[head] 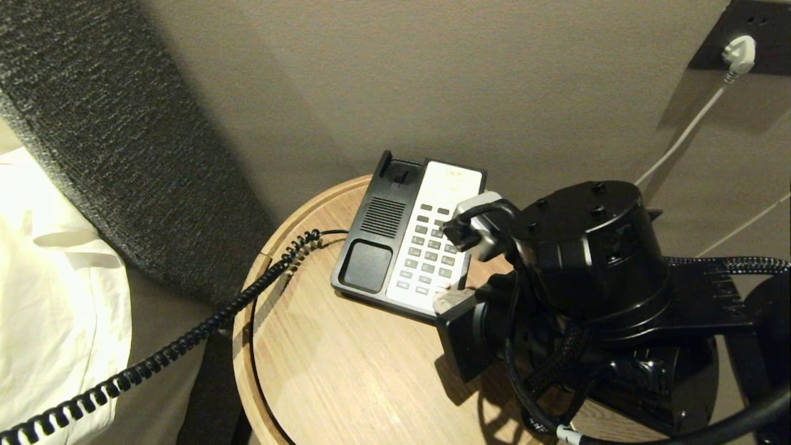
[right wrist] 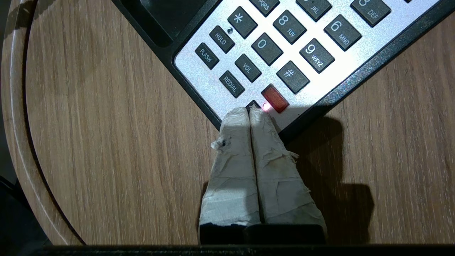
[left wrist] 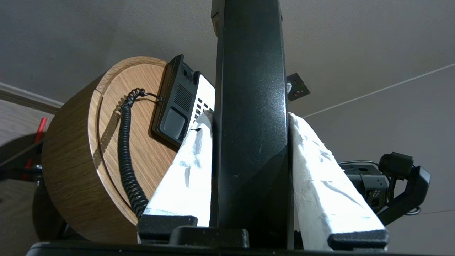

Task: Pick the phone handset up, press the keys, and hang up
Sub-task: Dial the number

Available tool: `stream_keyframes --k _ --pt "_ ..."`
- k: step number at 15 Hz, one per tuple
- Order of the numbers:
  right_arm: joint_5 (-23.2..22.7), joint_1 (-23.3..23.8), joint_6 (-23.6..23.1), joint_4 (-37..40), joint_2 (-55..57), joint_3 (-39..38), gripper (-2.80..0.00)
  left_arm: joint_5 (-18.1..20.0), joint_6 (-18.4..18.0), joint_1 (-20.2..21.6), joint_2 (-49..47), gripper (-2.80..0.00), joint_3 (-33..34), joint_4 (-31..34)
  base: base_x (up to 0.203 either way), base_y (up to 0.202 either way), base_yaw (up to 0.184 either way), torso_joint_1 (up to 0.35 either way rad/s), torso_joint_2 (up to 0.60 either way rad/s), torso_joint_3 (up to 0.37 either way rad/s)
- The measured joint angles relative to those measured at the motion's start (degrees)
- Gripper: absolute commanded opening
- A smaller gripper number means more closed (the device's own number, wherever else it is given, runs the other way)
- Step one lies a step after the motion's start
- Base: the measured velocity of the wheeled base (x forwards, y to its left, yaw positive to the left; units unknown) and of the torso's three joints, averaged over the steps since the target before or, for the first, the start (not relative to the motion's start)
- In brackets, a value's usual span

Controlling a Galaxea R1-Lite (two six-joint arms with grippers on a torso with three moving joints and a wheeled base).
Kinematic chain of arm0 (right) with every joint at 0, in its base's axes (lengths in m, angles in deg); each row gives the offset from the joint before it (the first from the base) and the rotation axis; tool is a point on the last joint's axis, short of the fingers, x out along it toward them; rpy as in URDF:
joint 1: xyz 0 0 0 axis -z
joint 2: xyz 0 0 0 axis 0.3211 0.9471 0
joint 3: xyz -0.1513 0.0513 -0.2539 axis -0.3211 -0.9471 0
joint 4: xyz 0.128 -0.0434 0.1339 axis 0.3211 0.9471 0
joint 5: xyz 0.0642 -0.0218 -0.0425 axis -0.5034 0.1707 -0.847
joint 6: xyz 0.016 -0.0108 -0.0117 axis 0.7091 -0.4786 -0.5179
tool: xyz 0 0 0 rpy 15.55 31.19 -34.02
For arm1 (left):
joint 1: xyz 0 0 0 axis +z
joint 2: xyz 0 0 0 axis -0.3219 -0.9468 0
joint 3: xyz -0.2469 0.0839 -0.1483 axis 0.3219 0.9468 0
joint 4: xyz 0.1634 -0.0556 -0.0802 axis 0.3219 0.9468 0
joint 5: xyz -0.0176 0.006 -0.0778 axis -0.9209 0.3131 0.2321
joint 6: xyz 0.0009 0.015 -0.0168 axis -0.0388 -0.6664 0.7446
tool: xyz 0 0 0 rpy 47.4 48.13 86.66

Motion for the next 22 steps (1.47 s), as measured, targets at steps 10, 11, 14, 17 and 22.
stream_keyframes --k 10,11,14,17,22 --pt "0.3 0.0 0.0 0.2 -1.2 0.7 -2.8 0.0 -0.1 0.0 0.0 -2.8 -0.3 0.0 0.0 0.0 0.0 0.0 0.0 0.0" --pt "0.3 0.0 0.0 0.2 -1.1 0.6 -2.8 0.0 -0.1 0.0 0.0 -2.8 -0.4 0.0 0.0 0.0 0.0 0.0 0.0 0.0" --pt "0.3 0.0 0.0 0.2 -0.7 0.5 -2.8 0.0 -0.1 0.0 0.0 -2.8 -0.4 0.0 0.0 0.0 0.0 0.0 0.0 0.0" --pt "0.3 0.1 0.0 0.5 -1.2 0.7 -2.8 0.2 -0.2 0.0 -0.5 -2.8 -0.5 0.0 0.0 0.0 0.0 0.0 0.0 0.0" --pt "0.8 0.5 0.0 0.9 -3.9 0.2 -2.8 3.9 -3.2 0.0 -3.8 -2.8 -1.1 -0.3 0.0 0.0 0.0 0.0 0.0 0.0"
